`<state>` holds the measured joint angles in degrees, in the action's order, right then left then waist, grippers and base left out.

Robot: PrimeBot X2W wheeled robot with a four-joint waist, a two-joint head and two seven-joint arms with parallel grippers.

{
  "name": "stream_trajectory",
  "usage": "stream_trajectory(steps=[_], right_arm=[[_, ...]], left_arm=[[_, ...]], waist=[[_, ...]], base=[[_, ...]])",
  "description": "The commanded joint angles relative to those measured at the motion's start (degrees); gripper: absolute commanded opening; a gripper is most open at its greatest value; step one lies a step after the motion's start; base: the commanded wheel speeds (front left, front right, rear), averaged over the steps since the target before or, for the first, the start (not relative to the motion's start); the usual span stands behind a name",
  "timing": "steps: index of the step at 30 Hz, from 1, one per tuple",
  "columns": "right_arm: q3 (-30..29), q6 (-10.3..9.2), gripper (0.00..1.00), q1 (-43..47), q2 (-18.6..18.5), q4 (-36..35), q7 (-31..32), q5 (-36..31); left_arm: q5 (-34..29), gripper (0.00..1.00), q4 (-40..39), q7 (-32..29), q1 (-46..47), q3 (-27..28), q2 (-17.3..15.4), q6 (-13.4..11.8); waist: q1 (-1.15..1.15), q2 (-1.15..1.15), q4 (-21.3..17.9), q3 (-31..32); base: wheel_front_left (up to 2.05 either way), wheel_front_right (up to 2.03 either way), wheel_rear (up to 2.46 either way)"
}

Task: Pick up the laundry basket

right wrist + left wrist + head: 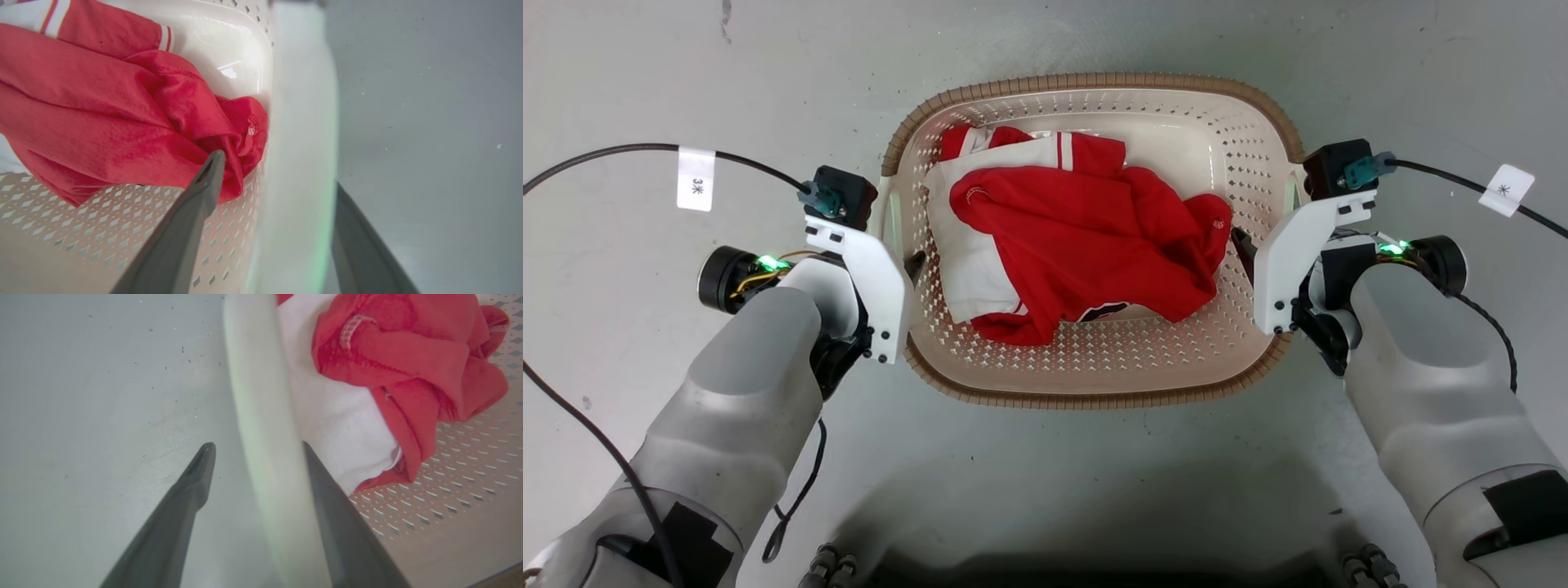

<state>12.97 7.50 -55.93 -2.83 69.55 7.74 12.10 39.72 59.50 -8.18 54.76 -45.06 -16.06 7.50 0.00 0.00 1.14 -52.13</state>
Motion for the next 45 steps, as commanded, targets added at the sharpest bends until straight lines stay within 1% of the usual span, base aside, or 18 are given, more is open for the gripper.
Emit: stream_trajectory(steps=[1,2,3,4,12,18,24,28,30,35,40,45], right_arm=[[0.16,-0.02,1.0,-1.17,-0.09,0.38,-0.3,0.39],[0.22,-0.02,1.0,-1.23,-0.09,0.65,-0.58,0.99],[0.43,-0.02,0.21,-1.3,-0.09,0.91,-0.71,1.25],[0.73,-0.02,0.0,-1.4,-0.09,1.05,-0.96,1.52],[2.74,-0.02,0.0,-2.01,-0.41,2.44,-1.88,2.62],[2.82,-0.02,0.0,-1.53,-0.42,3.56,-0.4,2.69],[3.36,-0.02,0.0,1.07,-0.46,4.19,6.08,2.94],[4.84,-0.02,0.0,3.04,-0.53,4.34,12.43,3.93],[6.06,-0.01,0.0,4.17,-0.55,4.38,16.43,4.71],[8.67,-0.01,0.0,5.6,-0.75,4.39,22.87,5.51],[11.0,-0.01,0.0,7.07,-0.97,4.47,27.57,6.35],[13.14,0.0,0.0,9.36,-1.04,2.89,31.68,9.04]], left_arm=[[0.6,1.0,0.15,0.23,0.7,-0.61,-0.49,-0.09],[1.28,0.47,-0.07,0.26,0.74,-1.3,-0.39,-0.09],[2.01,0.0,-0.38,0.17,0.74,-2.01,-0.3,-0.09],[2.6,0.0,-0.54,0.2,0.85,-2.61,-0.48,-0.09],[7.26,0.0,-1.52,1.08,1.53,-7.61,-2.13,-0.08],[11.27,0.0,-2.76,-0.05,0.94,-11.39,-3.31,-0.08],[16.95,0.0,-4.42,-5.26,-1.69,-15.48,-4.95,-0.08],[21.01,0.0,-6.37,-9.31,-3.61,-18.06,-6.35,-0.08],[23.2,0.0,-8.0,-11.48,-4.75,-19.45,-7.3,-0.08],[27.49,0.0,-11.62,-17.12,-6.59,-23.24,-10.62,-0.07],[30.98,0.0,-13.47,-21.27,-8.22,-25.34,-12.82,-0.07],[33.77,0.0,-15.13,-25.09,-10.15,-26.54,-14.13,-0.01]], waist=[[0.0,0.0,0.04,-0.1],[0.0,0.0,0.11,-0.15],[0.0,0.0,0.2,-0.17],[0.0,0.0,0.27,-0.17],[0.0,0.0,0.24,0.61],[0.0,0.0,-0.16,3.14],[0.0,0.0,-1.1,9.45],[0.0,0.0,-1.81,14.82],[0.0,0.0,-2.25,17.93],[0.0,0.0,-3.08,25.68],[0.0,0.0,-3.81,32.98],[0.0,0.0,-4.37,39.33]], base=[[0.0,0.0,0.0],[0.0,0.0,0.0],[0.0,0.0,0.0],[0.0,0.0,0.0],[0.0,0.0,0.0],[0.0,0.0,0.0],[0.0,0.0,0.0],[0.0,0.0,0.0],[0.0,0.0,0.0],[0.0,0.0,0.0],[0.0,0.0,0.0],[0.0,0.0,0.0]])
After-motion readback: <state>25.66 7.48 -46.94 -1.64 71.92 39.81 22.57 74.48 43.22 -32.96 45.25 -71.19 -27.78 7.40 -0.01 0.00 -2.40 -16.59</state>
